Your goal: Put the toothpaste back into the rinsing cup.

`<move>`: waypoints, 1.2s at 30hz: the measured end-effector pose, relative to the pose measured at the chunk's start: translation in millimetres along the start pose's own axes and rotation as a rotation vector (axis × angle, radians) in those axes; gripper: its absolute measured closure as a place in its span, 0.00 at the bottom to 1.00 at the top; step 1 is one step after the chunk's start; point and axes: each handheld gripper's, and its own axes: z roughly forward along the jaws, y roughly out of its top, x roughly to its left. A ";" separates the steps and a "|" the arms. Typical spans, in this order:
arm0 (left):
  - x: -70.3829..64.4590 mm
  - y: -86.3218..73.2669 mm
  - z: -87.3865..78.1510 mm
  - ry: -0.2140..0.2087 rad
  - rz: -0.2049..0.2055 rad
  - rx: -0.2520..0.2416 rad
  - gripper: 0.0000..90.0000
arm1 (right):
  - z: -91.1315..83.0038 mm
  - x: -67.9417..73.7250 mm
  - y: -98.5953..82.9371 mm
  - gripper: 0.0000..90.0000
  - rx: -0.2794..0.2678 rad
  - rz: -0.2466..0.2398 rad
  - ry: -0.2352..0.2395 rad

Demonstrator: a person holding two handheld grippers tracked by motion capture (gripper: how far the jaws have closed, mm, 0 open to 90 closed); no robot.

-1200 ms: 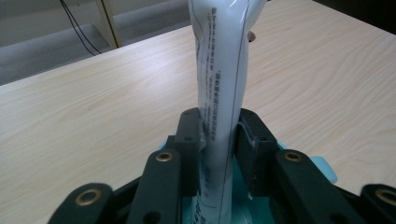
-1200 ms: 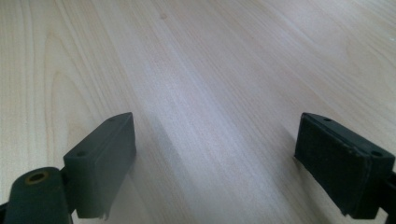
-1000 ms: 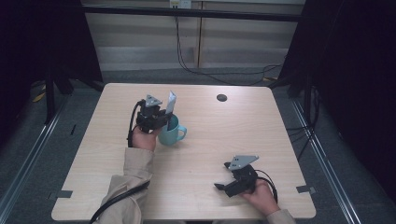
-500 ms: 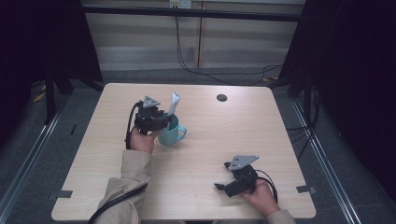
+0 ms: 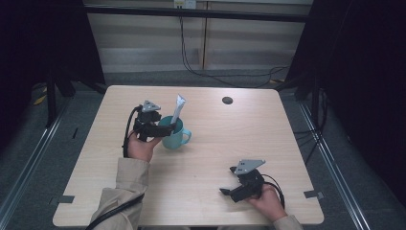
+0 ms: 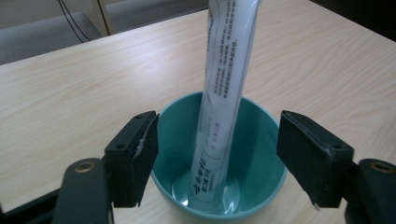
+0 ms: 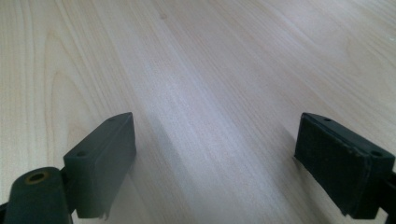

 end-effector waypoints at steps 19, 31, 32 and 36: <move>2.9 -18.6 -23.0 -0.010 -0.002 0.001 0.27 | 0.0 0.0 0.0 0.13 0.000 0.000 0.000; 5.0 -41.2 -26.0 -0.014 -0.015 0.005 0.27 | 0.0 0.0 0.0 0.13 0.000 0.000 0.000; 5.0 -43.2 -25.9 -0.014 -0.021 0.006 0.27 | 0.0 0.0 0.0 0.13 0.000 -0.001 0.000; 5.3 -51.4 -25.0 -0.012 -0.021 0.015 0.27 | 0.0 0.0 0.0 0.13 0.000 0.000 0.000</move>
